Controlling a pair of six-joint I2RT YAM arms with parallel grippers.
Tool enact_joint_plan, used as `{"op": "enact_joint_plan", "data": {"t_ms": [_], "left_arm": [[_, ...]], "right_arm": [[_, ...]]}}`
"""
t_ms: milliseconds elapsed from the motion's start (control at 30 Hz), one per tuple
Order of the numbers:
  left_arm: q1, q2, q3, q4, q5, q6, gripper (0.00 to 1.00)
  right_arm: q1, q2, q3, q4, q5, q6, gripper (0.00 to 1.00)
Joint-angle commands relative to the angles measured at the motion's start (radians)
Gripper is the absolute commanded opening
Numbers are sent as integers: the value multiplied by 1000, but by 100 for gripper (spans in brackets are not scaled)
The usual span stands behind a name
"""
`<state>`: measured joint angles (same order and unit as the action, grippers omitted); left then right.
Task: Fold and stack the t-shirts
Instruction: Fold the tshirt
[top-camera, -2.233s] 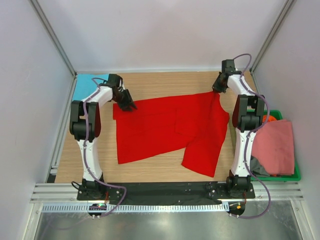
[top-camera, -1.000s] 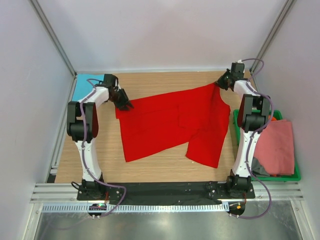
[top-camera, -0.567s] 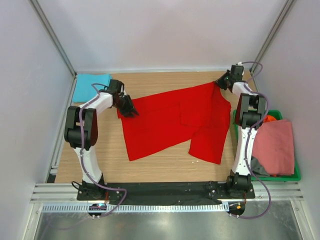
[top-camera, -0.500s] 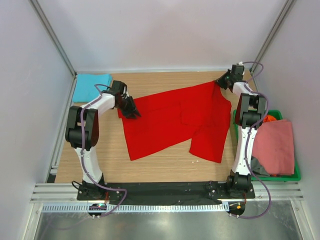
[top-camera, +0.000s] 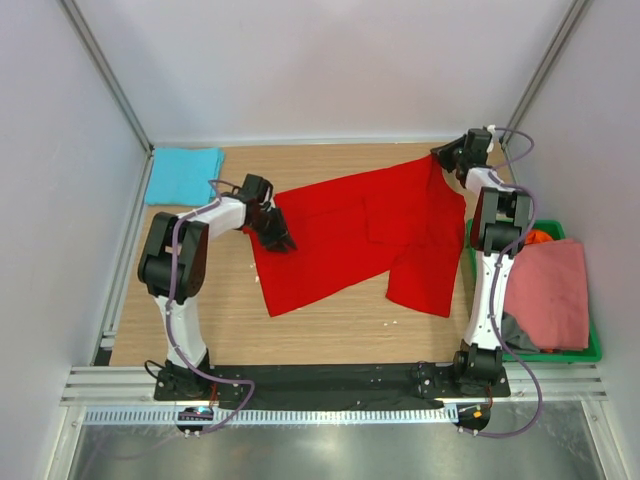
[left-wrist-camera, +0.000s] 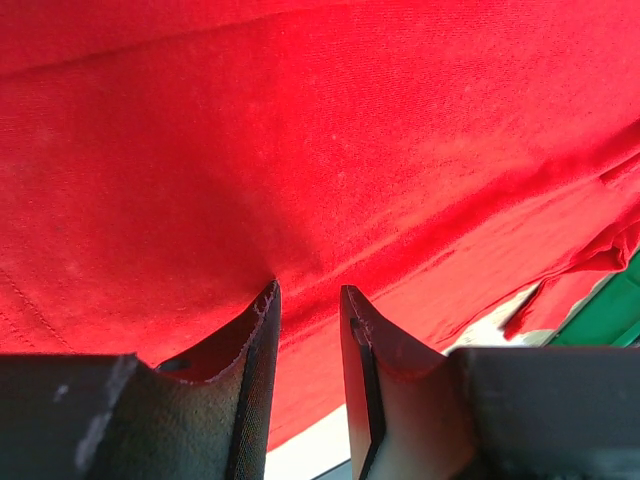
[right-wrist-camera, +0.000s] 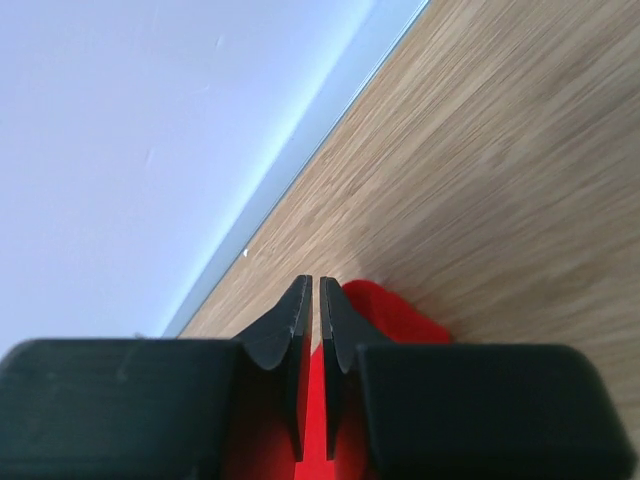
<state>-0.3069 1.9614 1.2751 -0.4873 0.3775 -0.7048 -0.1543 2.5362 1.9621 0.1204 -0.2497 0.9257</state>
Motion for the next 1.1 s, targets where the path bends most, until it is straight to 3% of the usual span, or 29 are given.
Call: {"op": "enact_joint_plan", "data": {"t_ms": [0,200,267,400,600,667,867,1067], "left_arm": [[5,-56,-6,27,-3,-12,31],[3,-99,-19,23,1,-9,31],[0,-98,-20,21,6,1,32],[-3,-67,-22,21,21,4,32],[0,-41,-34,-26,-80,37,32],[3,0,-2,-74,-106,48,33],[49,88,75,-163,-141,79,32],[144,90,84,-221,-192,158,32]], "right_arm": [[-2,59,72,67,12,64,13],[-2,55,181,1,21,16,15],[-4,29,251,-108,29,-49,20],[-2,-42,317,-354,84,-158,42],[30,-175,345,-739,226,-309,55],[65,-259,254,-803,307,-356,56],[139,-468,-111,-875,352,-421,59],[203,-645,-423,-835,345,-461,60]]}}
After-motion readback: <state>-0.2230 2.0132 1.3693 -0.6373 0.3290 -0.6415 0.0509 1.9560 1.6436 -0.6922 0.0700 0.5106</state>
